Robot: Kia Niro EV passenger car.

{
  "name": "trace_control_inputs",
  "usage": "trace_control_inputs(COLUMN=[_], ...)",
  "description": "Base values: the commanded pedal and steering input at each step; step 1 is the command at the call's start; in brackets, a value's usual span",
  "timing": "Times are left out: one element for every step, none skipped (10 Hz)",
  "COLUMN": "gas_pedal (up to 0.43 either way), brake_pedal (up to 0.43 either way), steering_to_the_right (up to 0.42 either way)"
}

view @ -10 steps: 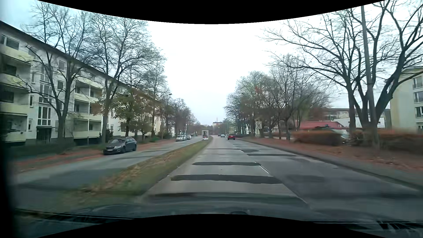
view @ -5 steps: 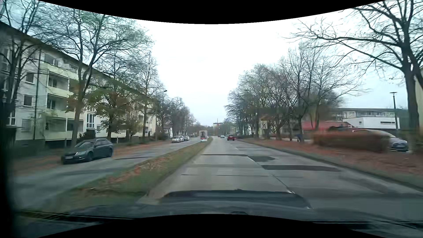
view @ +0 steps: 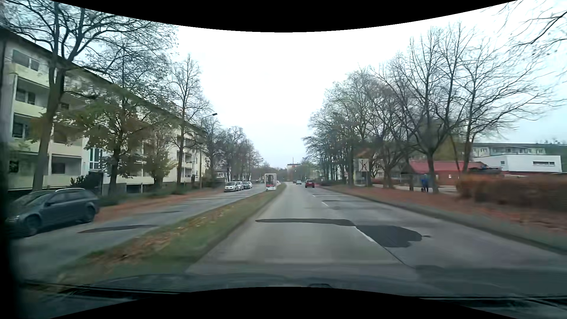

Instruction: Follow the waypoints while adhering to traffic rules and regulations

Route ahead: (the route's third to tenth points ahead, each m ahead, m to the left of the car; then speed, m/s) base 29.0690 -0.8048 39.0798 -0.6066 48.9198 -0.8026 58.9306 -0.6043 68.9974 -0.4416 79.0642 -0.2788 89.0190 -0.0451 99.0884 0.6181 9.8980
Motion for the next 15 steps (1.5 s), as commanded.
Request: trace_control_inputs(gas_pedal=[0.15,0.15,0.157,0.157,0.169,0.169,0.169,0.169,0.169,0.169,0.169,0.169,0.169,0.169,0.169], brake_pedal=[0.0,0.0,0.0,0.0,0.0,0.0,0.0,0.0,0.0,0.0,0.0,0.0,0.0,0.0,0.0], steering_to_the_right=[-0.007,-0.007,-0.007,-0.007,-0.006,-0.006,-0.006,-0.005,-0.005,-0.005,-0.005,-0.005,-0.005,-0.005,-0.005])
